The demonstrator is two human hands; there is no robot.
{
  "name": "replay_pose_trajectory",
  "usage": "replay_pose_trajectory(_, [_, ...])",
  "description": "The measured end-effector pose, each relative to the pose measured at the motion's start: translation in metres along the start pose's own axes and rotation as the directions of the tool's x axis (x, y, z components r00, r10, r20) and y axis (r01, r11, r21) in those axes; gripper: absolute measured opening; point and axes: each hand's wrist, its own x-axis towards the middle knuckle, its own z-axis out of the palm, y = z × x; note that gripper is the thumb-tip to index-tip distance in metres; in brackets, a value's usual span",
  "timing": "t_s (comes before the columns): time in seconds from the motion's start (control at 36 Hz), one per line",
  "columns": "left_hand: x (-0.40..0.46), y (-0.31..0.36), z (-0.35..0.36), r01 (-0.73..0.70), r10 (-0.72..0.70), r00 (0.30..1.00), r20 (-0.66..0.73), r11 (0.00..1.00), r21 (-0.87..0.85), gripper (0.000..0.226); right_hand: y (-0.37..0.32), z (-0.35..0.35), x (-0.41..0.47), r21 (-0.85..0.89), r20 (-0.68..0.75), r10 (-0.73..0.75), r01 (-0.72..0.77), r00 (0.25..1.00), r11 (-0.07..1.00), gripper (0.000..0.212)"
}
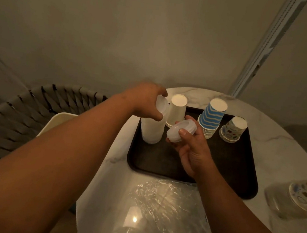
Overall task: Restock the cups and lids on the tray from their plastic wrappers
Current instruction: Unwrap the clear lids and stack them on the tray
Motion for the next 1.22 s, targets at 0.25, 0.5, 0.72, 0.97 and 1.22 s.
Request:
replay_pose_trajectory(0.25, [0.004, -0.001, 0.015, -0.021, 0.018, 0.998, 0.059, 0.999, 0.041, 0.076, -0.001, -0.004, -0.001, -0.006, -0.029, 0.008, -0.008, 1.0, 1.0, 0.057])
replay_pose_trajectory(0.5, [0.008, 0.0, 0.016, 0.0, -0.009, 0.987, 0.163, 0.998, 0.059, 0.082, 0.0, -0.007, -0.003, -0.024, -0.044, 0.031, -0.032, 0.999, 0.999, 0.061])
replay_pose_trajectory(0.72, [0.011, -0.001, 0.019, 0.023, -0.029, 0.981, 0.191, 0.999, 0.032, 0.081, -0.001, -0.008, -0.003, -0.018, -0.031, 0.028, -0.029, 0.999, 0.999, 0.063])
replay_pose_trajectory(0.97, [0.012, -0.002, 0.015, 0.026, -0.037, 0.975, 0.22, 0.998, 0.051, 0.097, -0.001, -0.009, -0.004, -0.012, -0.008, 0.027, -0.027, 1.0, 1.0, 0.064])
replay_pose_trajectory(1.22, [-0.019, 0.022, -0.008, -0.18, 0.213, 0.973, 0.089, 0.94, -0.29, 0.092, -0.015, -0.003, -0.005, 0.005, 0.066, 0.052, -0.053, 0.996, 0.999, 0.096])
